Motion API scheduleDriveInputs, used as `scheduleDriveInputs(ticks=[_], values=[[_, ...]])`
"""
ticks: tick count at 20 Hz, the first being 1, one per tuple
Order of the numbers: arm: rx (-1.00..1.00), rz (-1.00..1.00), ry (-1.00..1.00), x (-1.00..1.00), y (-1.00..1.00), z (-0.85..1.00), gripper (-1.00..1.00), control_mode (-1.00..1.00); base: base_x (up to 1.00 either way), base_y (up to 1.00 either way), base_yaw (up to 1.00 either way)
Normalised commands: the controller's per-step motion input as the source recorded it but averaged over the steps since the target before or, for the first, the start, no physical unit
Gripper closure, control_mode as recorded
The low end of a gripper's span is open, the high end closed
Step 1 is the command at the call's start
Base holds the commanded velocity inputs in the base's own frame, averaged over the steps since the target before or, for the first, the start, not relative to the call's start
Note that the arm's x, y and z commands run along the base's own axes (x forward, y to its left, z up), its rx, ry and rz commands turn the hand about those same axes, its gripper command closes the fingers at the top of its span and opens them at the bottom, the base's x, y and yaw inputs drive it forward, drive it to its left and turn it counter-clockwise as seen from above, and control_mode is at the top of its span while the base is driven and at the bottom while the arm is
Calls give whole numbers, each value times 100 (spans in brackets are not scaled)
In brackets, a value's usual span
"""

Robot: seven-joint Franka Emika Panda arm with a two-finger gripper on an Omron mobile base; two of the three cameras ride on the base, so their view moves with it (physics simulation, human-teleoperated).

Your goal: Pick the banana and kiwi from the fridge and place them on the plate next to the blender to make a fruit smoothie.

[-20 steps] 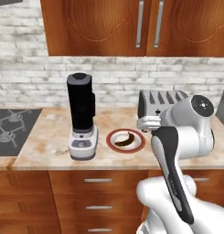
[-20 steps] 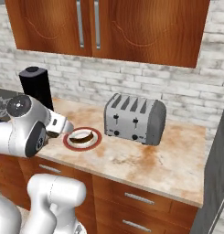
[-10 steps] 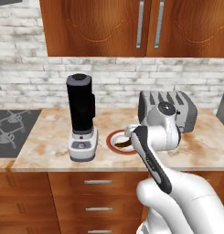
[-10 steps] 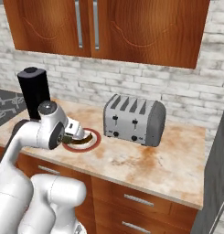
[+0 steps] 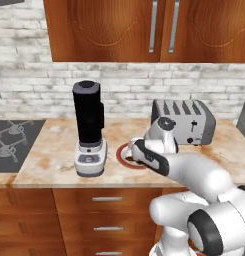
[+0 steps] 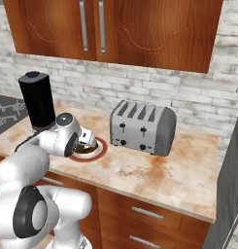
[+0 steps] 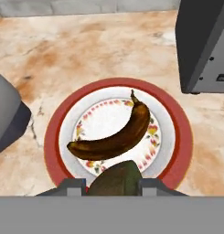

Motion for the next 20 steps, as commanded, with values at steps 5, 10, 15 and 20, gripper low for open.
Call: scheduleDriveInputs(ticks=[5,10,15,20], values=[[-3,0,12,64,16,-44,100,-100,0,0,0],[-1,0,3,30,4,-20,-100,-100,0,0,0],[0,0,-2,0,0,0,-100,-100,0,0,0],[0,0,-16,-18,-1,21,-100,-100,0,0,0]])
